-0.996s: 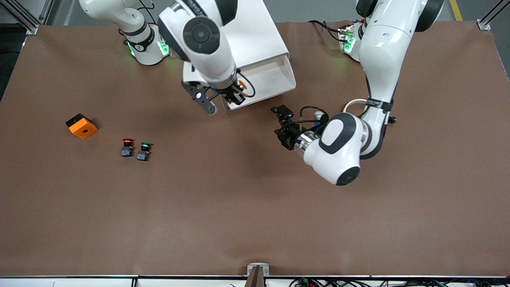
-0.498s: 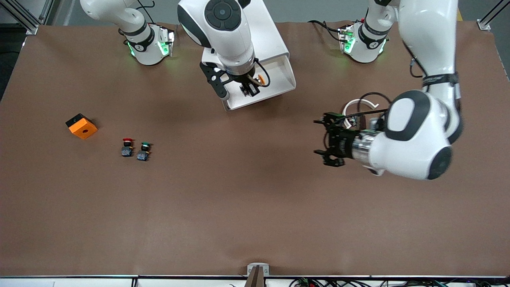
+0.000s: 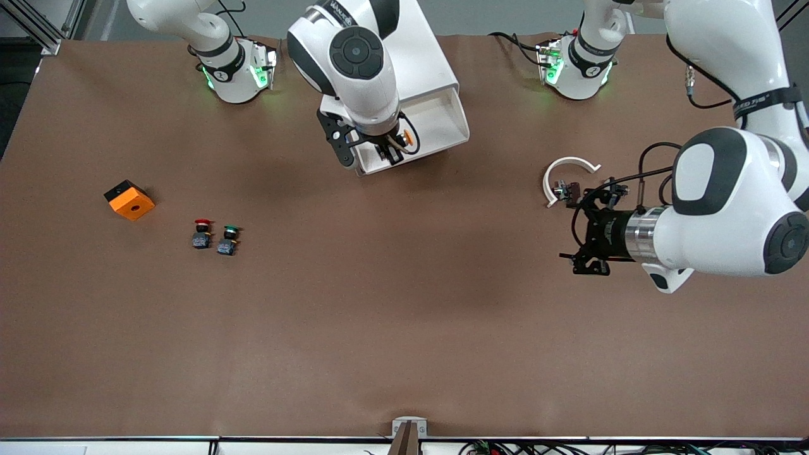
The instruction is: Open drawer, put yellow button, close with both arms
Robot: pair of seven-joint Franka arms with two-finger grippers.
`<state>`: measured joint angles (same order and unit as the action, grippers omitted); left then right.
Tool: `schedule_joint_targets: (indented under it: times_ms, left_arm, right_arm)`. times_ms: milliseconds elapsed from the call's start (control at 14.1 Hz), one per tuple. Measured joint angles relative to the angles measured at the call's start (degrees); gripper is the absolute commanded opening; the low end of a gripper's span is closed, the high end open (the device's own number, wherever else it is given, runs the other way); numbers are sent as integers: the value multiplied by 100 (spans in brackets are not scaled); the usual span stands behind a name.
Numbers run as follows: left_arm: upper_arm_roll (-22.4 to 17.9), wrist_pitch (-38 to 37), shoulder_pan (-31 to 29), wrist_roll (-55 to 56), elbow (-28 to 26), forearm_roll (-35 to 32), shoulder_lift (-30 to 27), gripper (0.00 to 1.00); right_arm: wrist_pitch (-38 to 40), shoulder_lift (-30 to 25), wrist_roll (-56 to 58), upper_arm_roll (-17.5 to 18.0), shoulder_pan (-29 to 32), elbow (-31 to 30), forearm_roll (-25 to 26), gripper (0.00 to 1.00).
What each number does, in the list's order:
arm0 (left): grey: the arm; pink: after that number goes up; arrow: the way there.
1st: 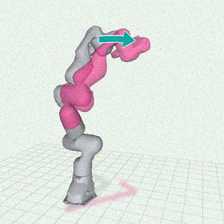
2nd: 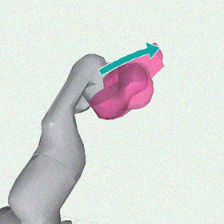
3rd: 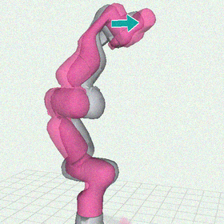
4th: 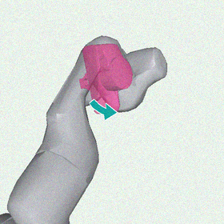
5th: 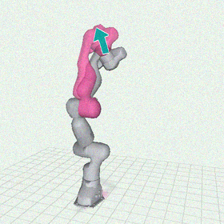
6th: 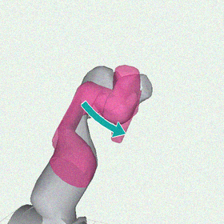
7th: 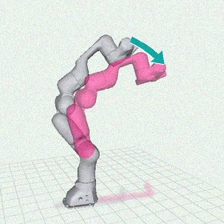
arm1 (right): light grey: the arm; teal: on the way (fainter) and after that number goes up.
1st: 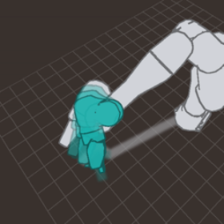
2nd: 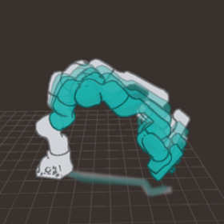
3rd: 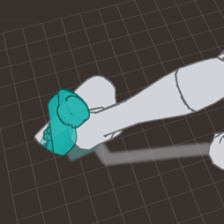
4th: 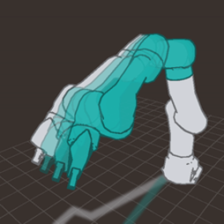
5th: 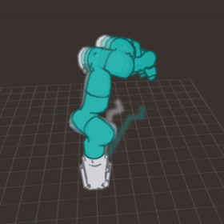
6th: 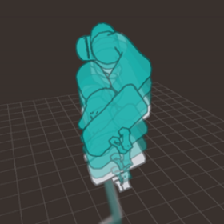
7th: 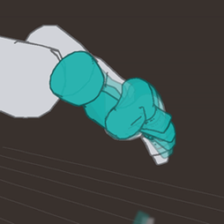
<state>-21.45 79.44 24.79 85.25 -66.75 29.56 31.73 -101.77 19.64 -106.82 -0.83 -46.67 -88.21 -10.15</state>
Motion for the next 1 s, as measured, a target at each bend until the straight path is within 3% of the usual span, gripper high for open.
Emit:
schedule_joint_targets:
  times_ms: [640,854,996]
  left_arm:
    - [-23,699,-127,-3636,0,-1426,-410,100]
    - [-23,698,-94,-4714,0,-2028,-622,100]
    - [-23,694,-88,-5425,-3,-2273,-793,100]
  right_arm:
    - [-165,281,-11,20,-114,-21,-18,12]
    - [-159,322,-11,21,-147,-21,-77,23]
    - [-117,323,-11,23,-158,-21,-92,20]
